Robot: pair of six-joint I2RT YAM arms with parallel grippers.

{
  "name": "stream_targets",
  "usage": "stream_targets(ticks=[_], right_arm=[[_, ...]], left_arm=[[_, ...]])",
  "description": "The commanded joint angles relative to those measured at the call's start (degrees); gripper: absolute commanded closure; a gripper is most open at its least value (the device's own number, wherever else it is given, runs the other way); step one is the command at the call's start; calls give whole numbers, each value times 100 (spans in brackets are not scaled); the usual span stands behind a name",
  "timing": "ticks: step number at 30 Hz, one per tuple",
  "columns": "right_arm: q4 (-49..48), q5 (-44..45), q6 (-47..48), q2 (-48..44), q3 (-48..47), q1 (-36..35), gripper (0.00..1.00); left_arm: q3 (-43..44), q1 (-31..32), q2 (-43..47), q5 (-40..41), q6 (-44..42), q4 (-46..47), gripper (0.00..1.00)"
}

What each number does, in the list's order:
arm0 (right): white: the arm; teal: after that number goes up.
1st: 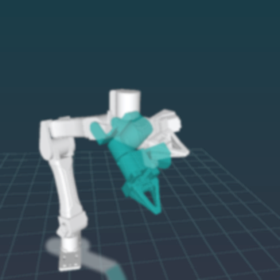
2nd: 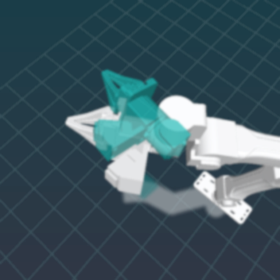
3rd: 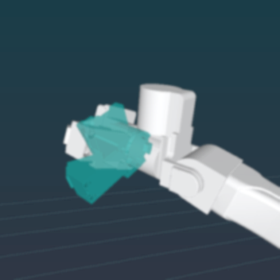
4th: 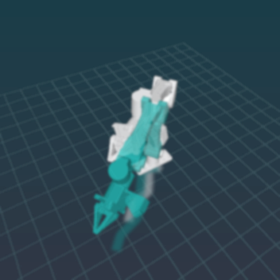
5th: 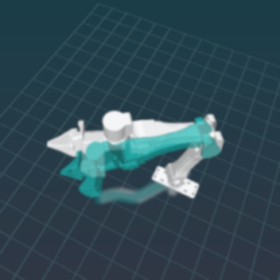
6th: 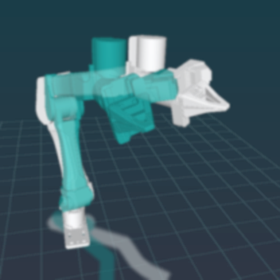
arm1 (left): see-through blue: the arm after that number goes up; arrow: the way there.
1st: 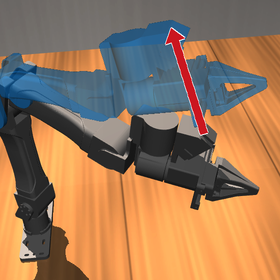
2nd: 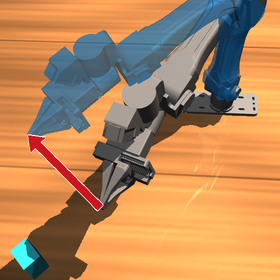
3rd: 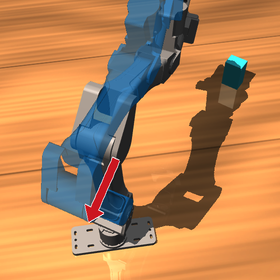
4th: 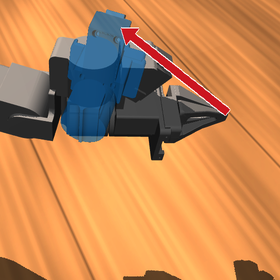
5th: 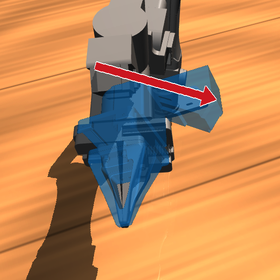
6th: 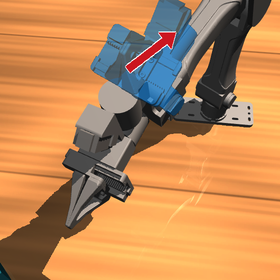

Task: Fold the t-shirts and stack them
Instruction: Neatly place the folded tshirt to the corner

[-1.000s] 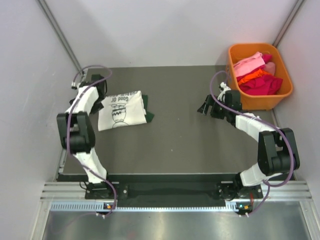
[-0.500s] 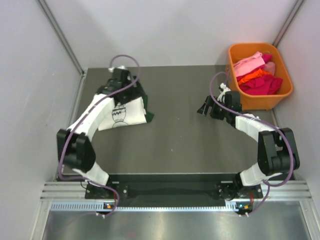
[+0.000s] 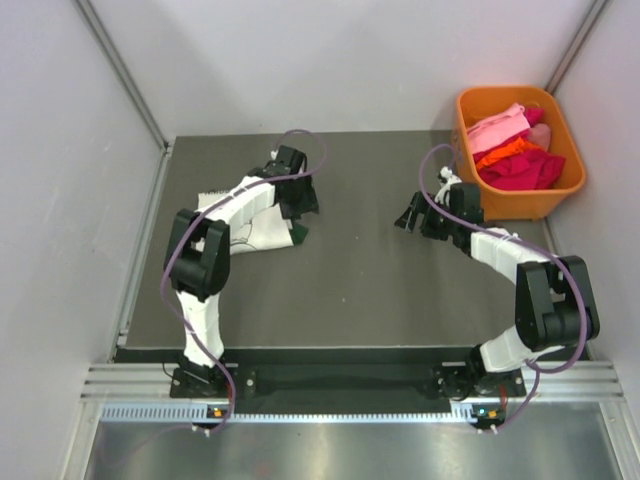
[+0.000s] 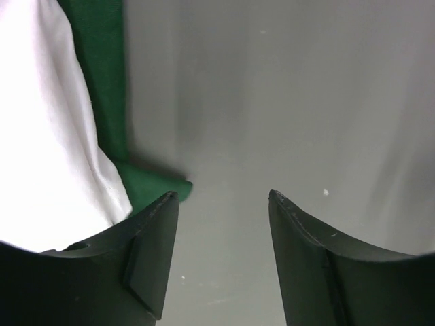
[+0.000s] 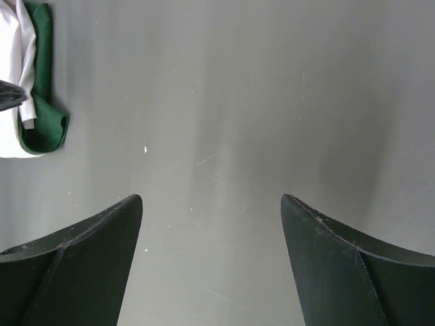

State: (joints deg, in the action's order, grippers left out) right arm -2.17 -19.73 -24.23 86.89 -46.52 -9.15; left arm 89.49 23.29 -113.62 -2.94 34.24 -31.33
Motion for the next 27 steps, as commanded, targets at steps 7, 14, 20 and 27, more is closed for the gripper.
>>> stream_targets(ticks=[7,14,20,27], right_arm=[[-187,4,-12,-85,-50,-43,17],[-178,-5,-12,-67,-50,-43,17],[-169,-14,-12,-58,-59,-43,17],[-169,30,-21,-93,-59,-43,17]], left_arm=[[376,-26,-652,241,-233,-250,48],[-133,-166,-495,760,-260,-278,51],[-1072,-728,-91,523,-312,30,54],[-1689,-931,437,391,-330,285,54]])
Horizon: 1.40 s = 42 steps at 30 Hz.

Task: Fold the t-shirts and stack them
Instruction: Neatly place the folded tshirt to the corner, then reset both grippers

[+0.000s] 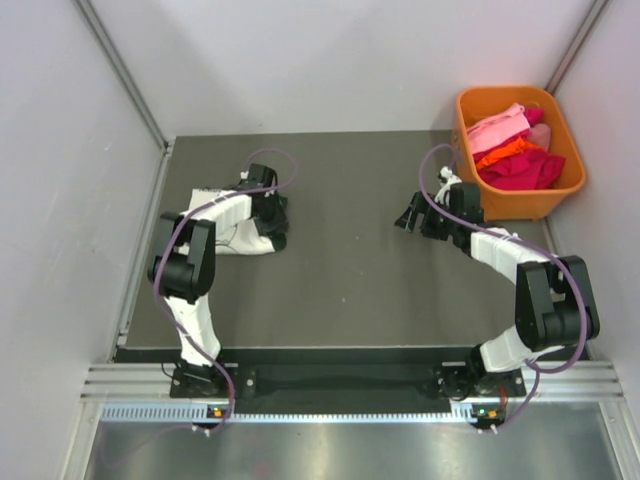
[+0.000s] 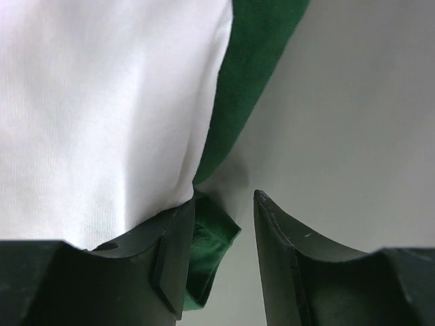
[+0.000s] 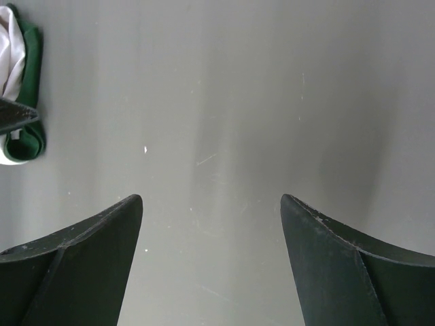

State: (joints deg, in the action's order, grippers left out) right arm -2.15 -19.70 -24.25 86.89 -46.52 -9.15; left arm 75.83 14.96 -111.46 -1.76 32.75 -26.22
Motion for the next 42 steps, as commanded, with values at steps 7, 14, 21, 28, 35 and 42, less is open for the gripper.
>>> stream_targets(ticks=[7,14,21,28,35,42], right_arm=[[-163,186,-10,-759,99,-43,17],[380,459,157,-2139,371,-69,9],[830,1821,904,-4178,1276,-658,0],[427,2092,703,-5718,2541,-659,0],[-84,2120,307,-5912,3281,-659,0],[-136,2076,254,-6272,3466,-650,1]], left_arm=[[-1070,-64,1494,-387,-67,625,34],[-2027,357,3539,-255,46,1144,9],[-3793,675,5334,97,30,1943,1],[-5552,684,6750,439,-700,3132,1],[-6063,684,7384,914,-445,2947,1],[-6177,684,7543,870,-436,3096,2]])
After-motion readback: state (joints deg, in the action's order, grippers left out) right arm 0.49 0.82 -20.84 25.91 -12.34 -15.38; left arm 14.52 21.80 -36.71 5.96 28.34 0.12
